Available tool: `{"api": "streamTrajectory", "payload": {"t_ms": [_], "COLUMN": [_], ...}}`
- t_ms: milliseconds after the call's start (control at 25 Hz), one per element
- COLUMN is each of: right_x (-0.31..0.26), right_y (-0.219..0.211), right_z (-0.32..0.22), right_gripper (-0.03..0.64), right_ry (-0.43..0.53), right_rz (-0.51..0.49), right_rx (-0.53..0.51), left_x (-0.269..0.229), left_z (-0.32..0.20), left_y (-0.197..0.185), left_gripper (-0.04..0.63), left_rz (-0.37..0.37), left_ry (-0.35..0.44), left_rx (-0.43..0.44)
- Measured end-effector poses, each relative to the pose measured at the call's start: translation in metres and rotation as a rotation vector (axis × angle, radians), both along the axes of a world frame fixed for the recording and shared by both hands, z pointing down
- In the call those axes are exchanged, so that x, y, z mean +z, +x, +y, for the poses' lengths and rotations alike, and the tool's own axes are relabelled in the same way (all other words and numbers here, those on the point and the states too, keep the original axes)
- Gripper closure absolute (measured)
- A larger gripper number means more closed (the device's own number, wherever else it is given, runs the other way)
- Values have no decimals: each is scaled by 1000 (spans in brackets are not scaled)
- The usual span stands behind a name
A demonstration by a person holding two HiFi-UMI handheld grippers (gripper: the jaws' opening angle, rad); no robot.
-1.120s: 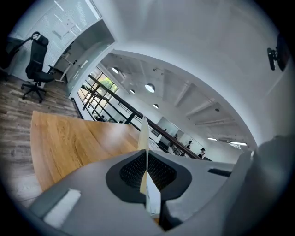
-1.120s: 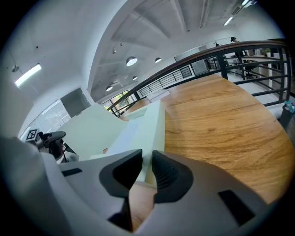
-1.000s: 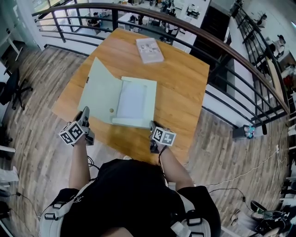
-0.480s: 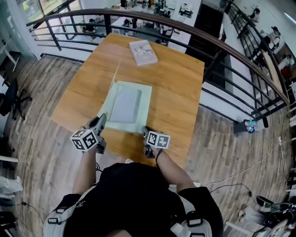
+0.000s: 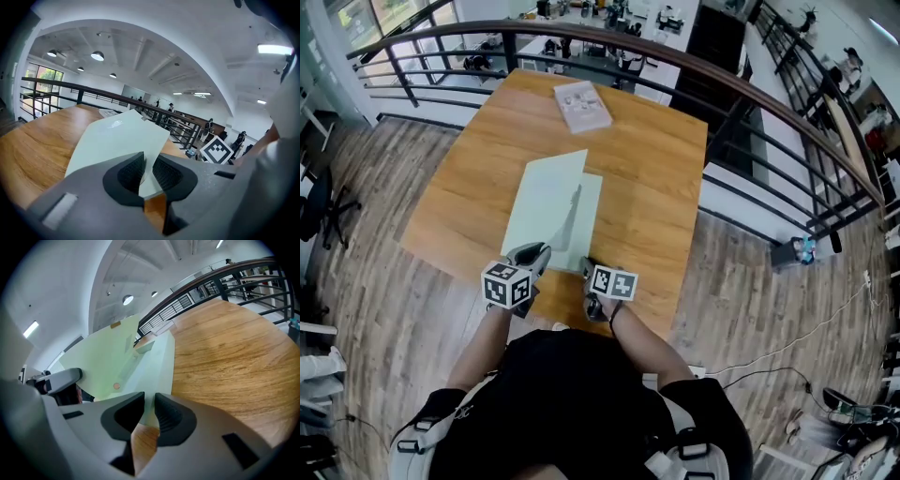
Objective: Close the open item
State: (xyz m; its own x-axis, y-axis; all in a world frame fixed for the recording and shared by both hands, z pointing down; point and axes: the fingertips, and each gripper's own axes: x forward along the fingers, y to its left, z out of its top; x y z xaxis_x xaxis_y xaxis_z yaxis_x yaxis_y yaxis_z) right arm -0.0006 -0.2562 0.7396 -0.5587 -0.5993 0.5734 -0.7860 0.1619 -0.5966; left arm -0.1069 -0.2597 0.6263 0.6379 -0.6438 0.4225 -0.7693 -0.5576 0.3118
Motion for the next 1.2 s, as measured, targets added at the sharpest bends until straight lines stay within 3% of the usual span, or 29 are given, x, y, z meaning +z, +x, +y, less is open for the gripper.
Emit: {"api": "streamTrajectory", "payload": {"t_ms": [240, 360, 480, 680, 840, 920, 1080, 1120, 1200], "right_x": [1, 0, 0, 0, 1, 0, 0, -2, -14], "right_y": [2, 2, 3, 1, 1, -1, 4, 11, 27], "right_z": [-1, -2, 0, -2, -2, -3, -3, -3, -7], "right_gripper": [545, 545, 545, 543, 541, 541, 541, 542, 611], "right_ry": [2, 4, 5, 13, 17, 26, 7, -4, 23], "right_rz": [6, 8, 8, 2, 7, 14, 39, 82, 203], "right_rx": [-18, -34, -42, -54, -71, -79, -78, -62, -26], "left_x": [36, 57, 78, 93, 101, 101, 98, 98, 99], "left_z": [5, 9, 14, 15, 21, 22, 23, 25, 29], "left_y": [25, 37, 45, 49, 58, 60, 63, 65, 69], "left_gripper": [540, 535, 531, 515, 477, 454, 410, 402, 343], "left_rz": [-57, -132, -253, -299, -389, -380, -271, -270, -294], "left_ry": [-67, -98, -96, -101, -75, -75, -108, -105, -87], "left_rx": [72, 111, 149, 154, 231, 244, 239, 253, 286]}}
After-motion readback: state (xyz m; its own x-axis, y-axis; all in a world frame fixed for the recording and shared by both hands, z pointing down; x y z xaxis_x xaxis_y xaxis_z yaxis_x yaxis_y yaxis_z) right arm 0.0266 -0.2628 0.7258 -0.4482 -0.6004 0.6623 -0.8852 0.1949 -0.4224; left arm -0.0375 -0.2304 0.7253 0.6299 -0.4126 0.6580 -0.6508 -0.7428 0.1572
